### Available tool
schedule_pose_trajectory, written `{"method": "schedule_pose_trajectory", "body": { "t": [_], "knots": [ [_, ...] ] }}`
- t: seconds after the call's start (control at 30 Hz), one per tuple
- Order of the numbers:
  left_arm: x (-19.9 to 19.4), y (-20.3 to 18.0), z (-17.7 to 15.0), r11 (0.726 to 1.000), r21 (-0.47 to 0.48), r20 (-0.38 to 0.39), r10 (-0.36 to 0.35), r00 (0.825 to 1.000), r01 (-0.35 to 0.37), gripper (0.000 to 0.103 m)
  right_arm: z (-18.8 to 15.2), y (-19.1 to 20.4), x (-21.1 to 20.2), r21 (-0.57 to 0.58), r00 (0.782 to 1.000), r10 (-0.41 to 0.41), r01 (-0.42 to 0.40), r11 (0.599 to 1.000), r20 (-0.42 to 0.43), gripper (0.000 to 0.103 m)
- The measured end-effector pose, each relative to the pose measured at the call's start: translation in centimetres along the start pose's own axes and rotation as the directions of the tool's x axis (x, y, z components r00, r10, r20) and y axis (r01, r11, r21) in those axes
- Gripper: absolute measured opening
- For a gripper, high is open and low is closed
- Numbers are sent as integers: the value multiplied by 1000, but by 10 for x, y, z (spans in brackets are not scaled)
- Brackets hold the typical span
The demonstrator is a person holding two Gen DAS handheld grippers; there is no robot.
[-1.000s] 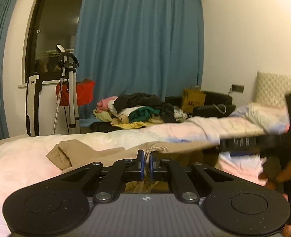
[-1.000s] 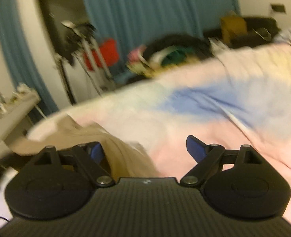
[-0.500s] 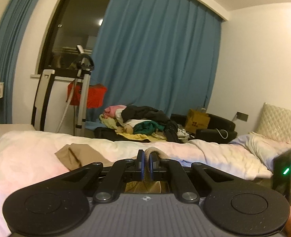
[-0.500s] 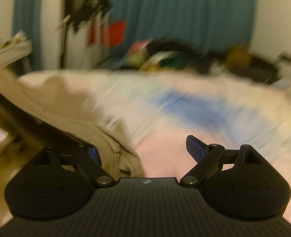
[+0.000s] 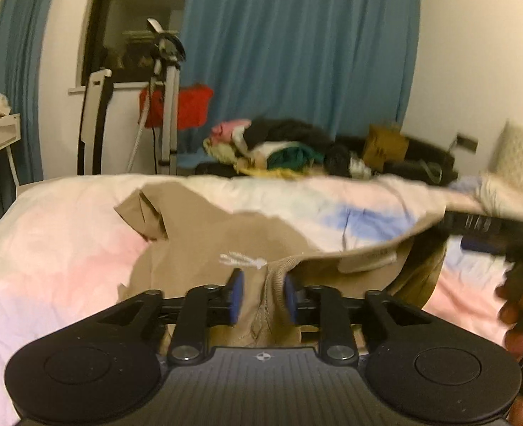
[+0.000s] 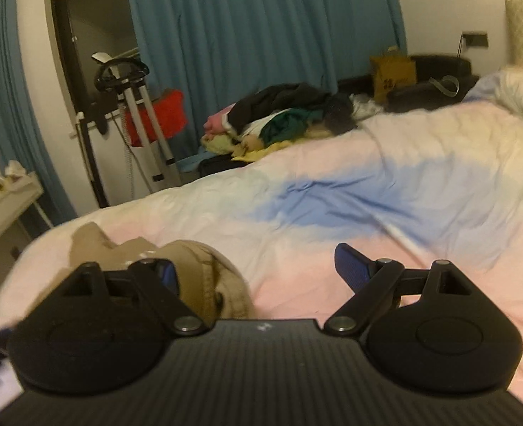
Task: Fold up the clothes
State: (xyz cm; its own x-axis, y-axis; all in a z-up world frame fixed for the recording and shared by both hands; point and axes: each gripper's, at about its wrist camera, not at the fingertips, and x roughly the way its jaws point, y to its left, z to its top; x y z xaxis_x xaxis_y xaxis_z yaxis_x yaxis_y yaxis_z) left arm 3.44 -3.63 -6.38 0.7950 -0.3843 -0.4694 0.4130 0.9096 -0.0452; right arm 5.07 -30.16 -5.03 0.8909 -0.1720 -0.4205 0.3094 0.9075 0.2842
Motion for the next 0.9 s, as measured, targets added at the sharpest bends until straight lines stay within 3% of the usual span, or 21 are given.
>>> {"method": "schedule_pose_trajectory", "body": {
  "t": [0.07, 0.13, 0.2, 0.27, 0.33, 0.47, 0.57, 0.67, 0.8, 0.9],
  "knots": [
    [8, -8, -7, 997, 57, -19, 46, 999, -45, 46, 1, -1, -3, 22, 1000, 23, -23, 999, 5, 87],
    [16, -16, -16, 983, 129, -24, 132, 991, -128, 60, 4, -1, -5, 22, 999, 34, -35, 999, 19, 87],
    [22, -26, -27, 947, 217, -10, 243, 970, -235, 69, 4, -1, -5, 16, 999, 45, -45, 999, 20, 87],
    [25, -34, -37, 903, 307, 3, 313, 950, -299, 70, 4, -1, -3, 12, 999, 49, -49, 999, 19, 87],
    [27, -37, -44, 874, 359, 2, 351, 936, -328, 73, 2, 1, -1, -9, 999, 44, -44, 999, 22, 87],
    [24, -35, -49, 863, 360, -47, 396, 917, -354, 77, 0, 3, -7, -23, 998, 24, -22, 999, 64, 87],
    [19, -25, -42, 868, 287, -10, 426, 905, -406, 79, 5, 2, -22, -17, 989, 16, -14, 1000, 149, 87],
    [13, -15, -33, 868, 199, 34, 457, 889, -454, 79, 5, 1, -25, -48, 988, 9, -1, 999, 156, 87],
    [5, -2, -21, 858, 76, 87, 502, 861, -508, 79, -5, -7, -12, -30, 999, 12, -11, 999, 30, 87],
    [-5, 14, -11, 845, -58, 105, 535, 838, -532, 79, -18, -7, 5, 13, 990, 66, -65, 998, -123, 87]
  ]
}}
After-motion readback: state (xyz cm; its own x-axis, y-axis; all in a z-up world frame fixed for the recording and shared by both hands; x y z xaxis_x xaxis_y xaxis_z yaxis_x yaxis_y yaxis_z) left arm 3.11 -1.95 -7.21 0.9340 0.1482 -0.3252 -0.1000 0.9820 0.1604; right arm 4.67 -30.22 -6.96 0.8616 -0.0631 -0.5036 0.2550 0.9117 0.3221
